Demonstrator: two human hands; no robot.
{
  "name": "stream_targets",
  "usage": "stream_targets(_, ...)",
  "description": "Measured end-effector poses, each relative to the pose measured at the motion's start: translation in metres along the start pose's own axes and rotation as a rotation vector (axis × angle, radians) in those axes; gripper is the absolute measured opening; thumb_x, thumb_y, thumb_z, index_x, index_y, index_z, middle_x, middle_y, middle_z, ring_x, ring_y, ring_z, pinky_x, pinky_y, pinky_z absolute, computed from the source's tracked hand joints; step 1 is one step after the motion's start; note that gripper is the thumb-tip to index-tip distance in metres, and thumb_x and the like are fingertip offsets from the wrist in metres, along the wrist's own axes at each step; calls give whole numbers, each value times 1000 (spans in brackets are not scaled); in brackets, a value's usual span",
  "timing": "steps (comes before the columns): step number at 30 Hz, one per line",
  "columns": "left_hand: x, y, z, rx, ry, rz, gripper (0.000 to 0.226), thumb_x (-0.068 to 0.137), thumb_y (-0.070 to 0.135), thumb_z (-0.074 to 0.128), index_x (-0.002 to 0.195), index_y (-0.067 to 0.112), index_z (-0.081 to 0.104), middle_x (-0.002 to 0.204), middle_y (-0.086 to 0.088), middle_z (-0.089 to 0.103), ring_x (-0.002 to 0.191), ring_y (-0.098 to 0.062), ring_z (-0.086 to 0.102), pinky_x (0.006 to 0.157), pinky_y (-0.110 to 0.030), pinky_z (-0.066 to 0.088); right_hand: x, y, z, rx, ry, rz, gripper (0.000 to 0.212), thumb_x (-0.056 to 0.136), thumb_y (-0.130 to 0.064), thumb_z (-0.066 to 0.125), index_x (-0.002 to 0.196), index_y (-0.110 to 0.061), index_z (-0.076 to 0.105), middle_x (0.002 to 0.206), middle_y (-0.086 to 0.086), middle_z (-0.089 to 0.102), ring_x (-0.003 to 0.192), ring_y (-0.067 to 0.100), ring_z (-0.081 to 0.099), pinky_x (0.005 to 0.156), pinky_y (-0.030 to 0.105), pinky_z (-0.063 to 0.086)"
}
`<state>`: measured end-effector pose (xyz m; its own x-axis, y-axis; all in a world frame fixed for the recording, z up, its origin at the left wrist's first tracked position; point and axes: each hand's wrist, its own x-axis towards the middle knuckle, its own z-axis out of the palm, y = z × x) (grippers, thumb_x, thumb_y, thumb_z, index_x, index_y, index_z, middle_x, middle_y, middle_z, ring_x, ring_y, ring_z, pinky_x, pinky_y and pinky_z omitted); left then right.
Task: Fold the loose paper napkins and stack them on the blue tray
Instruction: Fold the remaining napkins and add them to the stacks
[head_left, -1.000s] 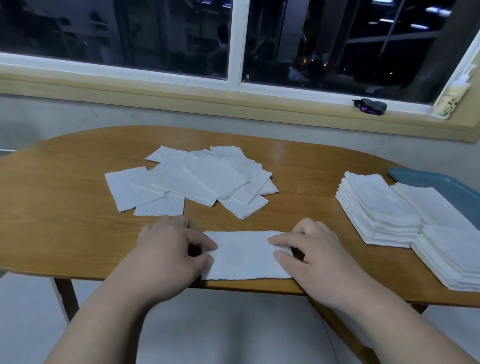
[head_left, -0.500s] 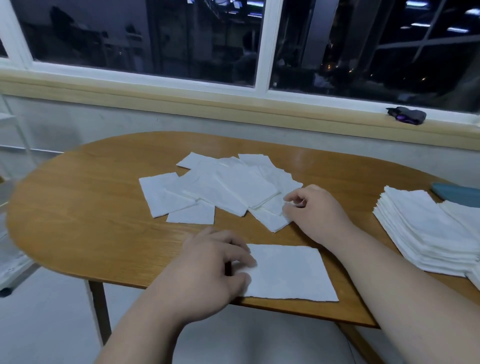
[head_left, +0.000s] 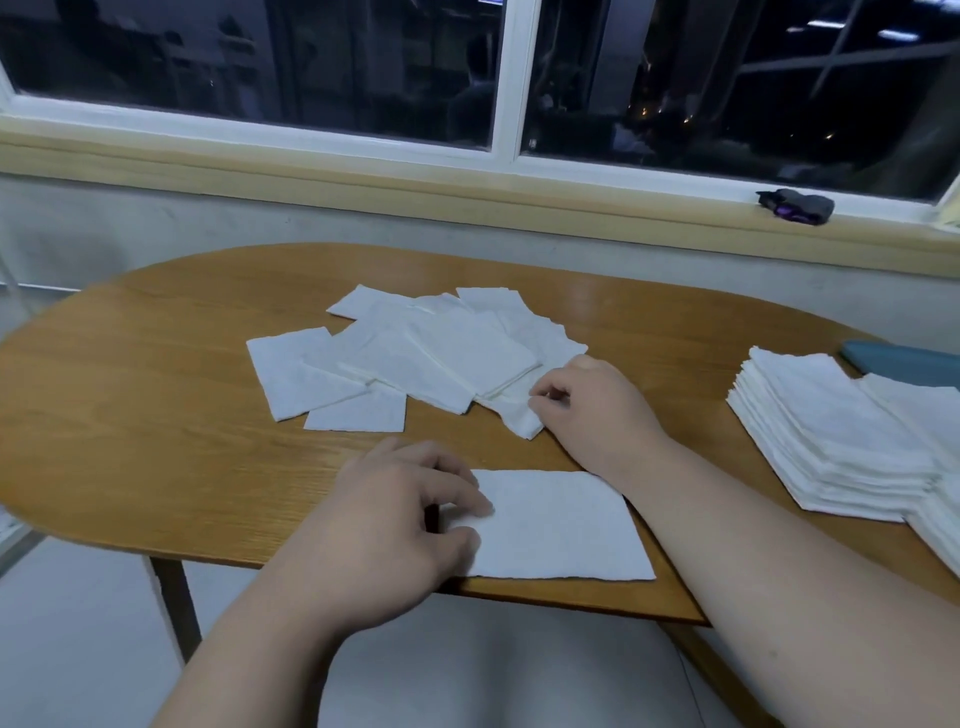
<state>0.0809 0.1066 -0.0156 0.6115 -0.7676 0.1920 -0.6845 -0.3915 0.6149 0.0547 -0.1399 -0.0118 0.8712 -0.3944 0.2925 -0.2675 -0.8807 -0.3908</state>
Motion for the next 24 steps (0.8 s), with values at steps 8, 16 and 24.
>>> stream_targets(8,-1,0,1,-10,5,-12,22,75,40,64,92,49,73,111,40,52,115,2,41,99,-31,38,-2,-2,-3,-21,24,1,19,94,-29,56,86,-32,72,89,-12,59,97,13,50,92,34,44)
stream_targets(16,0,0,0,-22,-2,-20,26,70,45,59,92,49,72,111,40,52,114,3,41,99,-31,38,-2,-1,-3,-38,45,6,19,93,-28,55,80,-30,68,86,-13,60,93,11,49,95,34,41)
stream_targets(24,0,0,0,-11,0,-15,28,69,45,57,92,50,72,111,40,51,114,4,41,99,-29,37,-1,0,-1,-55,56,2,15,90,-43,62,79,-34,67,84,-15,59,94,10,48,96,31,32)
